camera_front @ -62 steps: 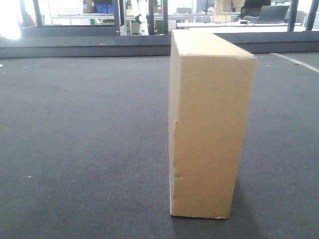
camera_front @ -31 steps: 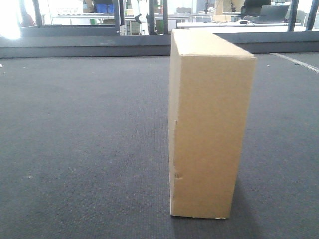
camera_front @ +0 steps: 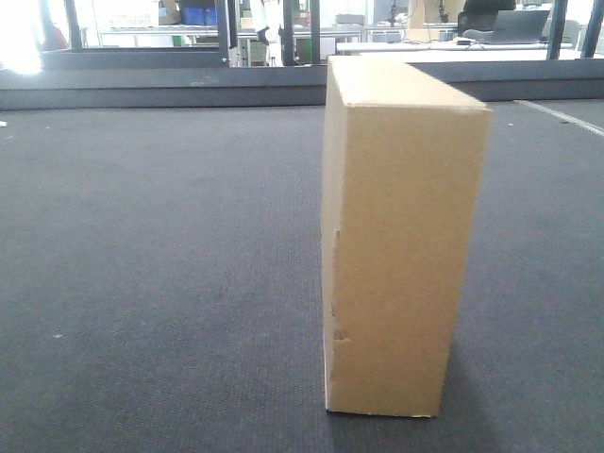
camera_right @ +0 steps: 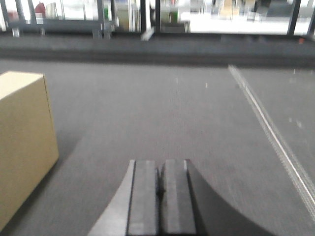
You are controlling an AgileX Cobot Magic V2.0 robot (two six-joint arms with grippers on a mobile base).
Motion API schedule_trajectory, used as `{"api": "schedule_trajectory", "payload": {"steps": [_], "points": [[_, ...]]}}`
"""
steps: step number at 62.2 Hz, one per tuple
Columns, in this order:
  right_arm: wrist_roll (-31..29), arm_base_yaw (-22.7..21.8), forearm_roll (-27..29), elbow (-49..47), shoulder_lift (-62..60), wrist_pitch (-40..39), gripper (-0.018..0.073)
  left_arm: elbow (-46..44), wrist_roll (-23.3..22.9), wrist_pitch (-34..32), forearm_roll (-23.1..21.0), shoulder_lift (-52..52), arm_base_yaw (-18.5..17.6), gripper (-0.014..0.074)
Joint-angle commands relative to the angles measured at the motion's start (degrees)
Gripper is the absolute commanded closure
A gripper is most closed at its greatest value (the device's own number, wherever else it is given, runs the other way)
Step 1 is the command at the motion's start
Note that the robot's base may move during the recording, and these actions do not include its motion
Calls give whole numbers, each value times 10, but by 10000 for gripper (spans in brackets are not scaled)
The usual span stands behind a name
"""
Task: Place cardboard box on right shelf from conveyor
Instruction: 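Move the right gripper toward the upright cardboard box on the conveyor, then lower the open right gripper around the box top and close it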
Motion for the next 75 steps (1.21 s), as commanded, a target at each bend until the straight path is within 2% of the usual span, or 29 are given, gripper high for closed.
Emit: {"api": "schedule_trajectory", "payload": {"steps": [1,10,27,32,36,39,42,47,53,60,75], "points": [[1,1,2,-71,63,41,505,3,0,-50,-5,-3,1,713],[1,1,15,-168,160,146,505,3,0,-50,-5,-3,1,713],[1,2,38,-316,349,209,505,3,0,-50,-5,-3,1,713],[28,11,37,-358,397,230,496,3,0,-50,-5,-3,1,713],[54,33,35,-388,432,243,440,3,0,-50,-5,-3,1,713],[77,65,25,-414,460,250,326,3,0,-50,-5,-3,1,713],[115,95,12,-436,484,260,178,3,0,-50,-5,-3,1,713],[215,149,-32,-475,526,285,-91,3,0,-50,-5,-3,1,713],[325,191,-107,-533,582,331,-74,3,0,-50,-5,-3,-1,713],[398,241,-173,-605,646,381,-74,3,0,-50,-5,-3,-1,713],[408,334,-188,-752,768,405,-74,3,0,-50,-5,-3,-1,713]]}}
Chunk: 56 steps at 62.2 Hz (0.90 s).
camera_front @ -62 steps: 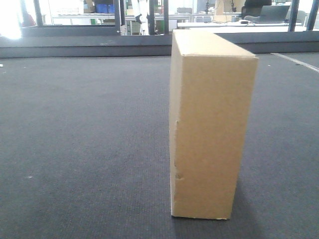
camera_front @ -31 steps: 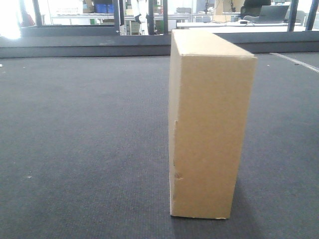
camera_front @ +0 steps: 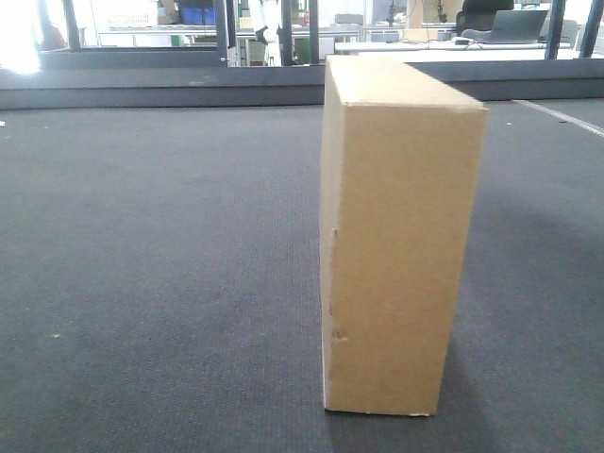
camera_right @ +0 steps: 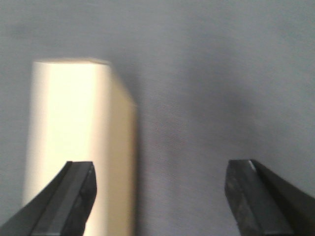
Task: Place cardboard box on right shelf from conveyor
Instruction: 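Lower the open right gripper around the box top and close it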
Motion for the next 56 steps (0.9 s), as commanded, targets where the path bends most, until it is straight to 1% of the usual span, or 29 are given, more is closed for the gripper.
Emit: {"api": "schedule_trajectory", "payload": {"steps": [1,5,13,25,41,56], "points": [[5,27,-21,-61,24,-17,-74,3,0,-50,-5,-3,-1,712],[5,42,-20,-86,51,-16,-74,3,0,-50,-5,-3,-1,712],[5,54,-6,-98,79,-18,-74,3,0,-50,-5,-3,-1,713],[5,54,18,-98,95,-12,-74,3,0,-50,-5,-3,-1,713],[5,54,19,-95,105,12,-74,3,0,-50,-5,-3,-1,713],[6,54,21,-95,116,18,-74,3,0,-50,-5,-3,-1,713]]}}
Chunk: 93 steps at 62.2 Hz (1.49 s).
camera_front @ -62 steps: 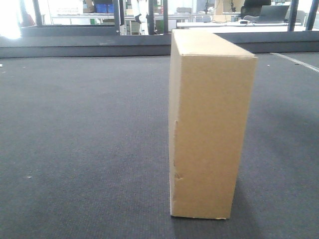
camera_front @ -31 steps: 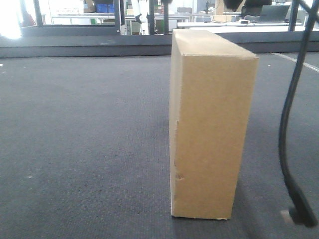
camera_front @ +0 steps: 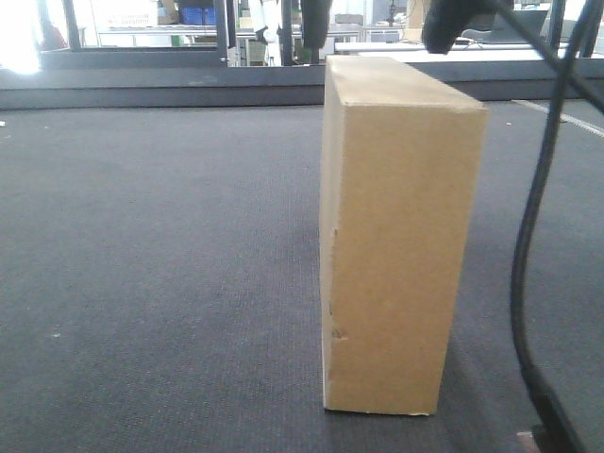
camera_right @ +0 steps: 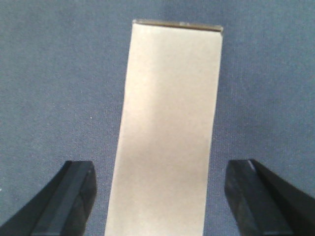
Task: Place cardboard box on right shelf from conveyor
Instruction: 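Lower the open right gripper around the box top and close it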
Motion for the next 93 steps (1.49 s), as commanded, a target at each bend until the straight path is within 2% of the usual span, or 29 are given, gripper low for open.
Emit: {"api": "schedule_trajectory", "payload": {"steps": [1,32,45,60,93], "points": [[2,0,-10,-19,-18,-11,-74,3,0,-50,-5,-3,-1,713],[18,-1,16,-18,5,8,-74,3,0,-50,-5,-3,-1,713],[18,-1,38,-18,7,54,-74,3,0,-50,-5,-3,-1,713],[18,-1,54,-18,8,61,-74,3,0,-50,-5,-3,-1,712],[18,0,55,-12,14,80,-74,3,0,-50,-5,-3,-1,713]]}}
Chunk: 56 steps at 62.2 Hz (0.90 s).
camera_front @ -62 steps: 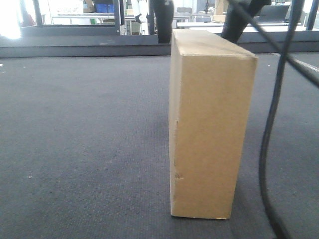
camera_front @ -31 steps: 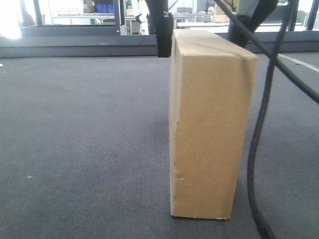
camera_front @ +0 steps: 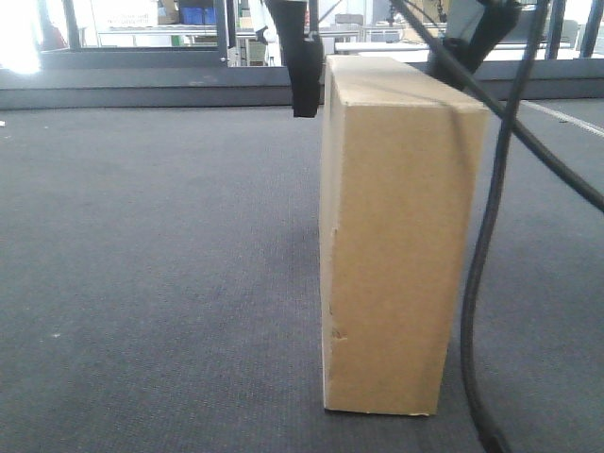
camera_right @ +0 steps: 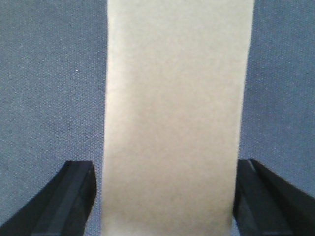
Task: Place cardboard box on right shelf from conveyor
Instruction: 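Lower the open right gripper around the box top and close it, then lift the cardboard box off the conveyor with the right gripper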
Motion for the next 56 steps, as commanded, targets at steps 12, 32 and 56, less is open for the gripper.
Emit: {"api": "schedule_trajectory", "payload": {"steps": [12,32,56], "points": [[0,-1,-3,7,-25,24,-74,3,0,-50,-5,-3,-1,712],[1,-2,-3,7,-25,15,-74,3,0,-50,-5,-3,-1,713],[1,-2,-3,-1,-25,12,187,3,0,-50,-5,-3,-1,713]]}}
